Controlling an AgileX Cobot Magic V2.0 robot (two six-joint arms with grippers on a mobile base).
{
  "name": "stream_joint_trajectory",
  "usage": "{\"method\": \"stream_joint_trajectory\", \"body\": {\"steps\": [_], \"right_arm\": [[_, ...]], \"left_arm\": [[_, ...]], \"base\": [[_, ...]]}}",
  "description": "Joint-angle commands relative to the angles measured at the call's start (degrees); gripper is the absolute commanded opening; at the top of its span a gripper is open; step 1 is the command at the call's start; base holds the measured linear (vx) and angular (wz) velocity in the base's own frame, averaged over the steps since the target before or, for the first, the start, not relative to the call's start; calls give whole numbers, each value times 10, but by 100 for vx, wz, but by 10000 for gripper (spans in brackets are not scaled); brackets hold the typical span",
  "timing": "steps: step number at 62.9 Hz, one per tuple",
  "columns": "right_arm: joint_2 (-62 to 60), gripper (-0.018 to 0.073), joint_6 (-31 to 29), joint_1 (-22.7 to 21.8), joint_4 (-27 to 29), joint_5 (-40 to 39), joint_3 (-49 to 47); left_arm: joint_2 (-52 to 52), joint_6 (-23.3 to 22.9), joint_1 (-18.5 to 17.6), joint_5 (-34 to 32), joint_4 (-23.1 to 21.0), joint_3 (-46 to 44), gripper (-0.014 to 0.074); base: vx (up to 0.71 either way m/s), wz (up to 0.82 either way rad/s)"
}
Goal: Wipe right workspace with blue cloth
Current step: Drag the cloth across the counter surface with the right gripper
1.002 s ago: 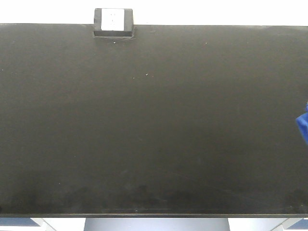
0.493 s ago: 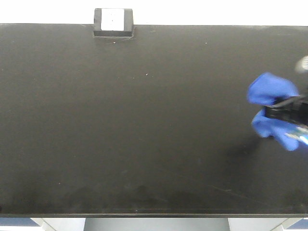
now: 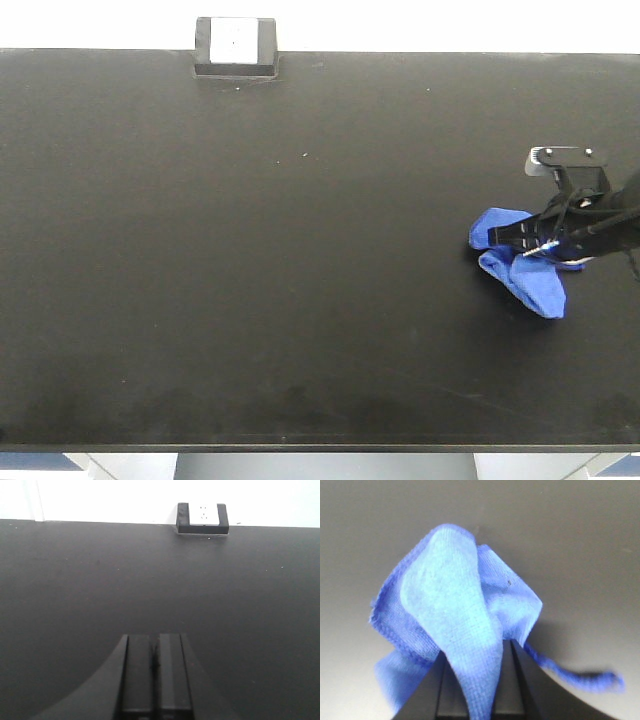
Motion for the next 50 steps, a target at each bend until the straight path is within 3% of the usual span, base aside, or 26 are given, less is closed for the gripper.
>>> {"method": "stream_joint_trajectory", "body": {"steps": [1, 14, 21, 28, 41, 45, 50], "right_arm": [[-21, -1, -29, 30, 18, -27, -19], [-21, -1, -106, 183, 29, -49, -19], [-21, -1, -101, 200, 28, -73, -19], [-21, -1, -89, 129, 21, -70, -18], [-21, -1, -79, -85, 27, -29, -18], [-21, -1, -65, -129, 29, -18, -18], [-21, -1, -54, -143, 39, -7, -18]], "left_arm": [[-9, -5, -3, -45, 1, 17, -6], [-9, -5, -3, -45, 1, 17, -6], [-9, -5, -3, -45, 1, 17, -6], [-9, -5, -3, -45, 1, 17, -6], [-9, -5, -3, -45, 1, 17, -6], [-9, -5, -3, -45, 1, 17, -6], [-9, -5, -3, -45, 1, 17, -6]], "base": [[0, 0], [0, 0], [0, 0], [0, 0], [0, 0], [0, 0], [0, 0]]}}
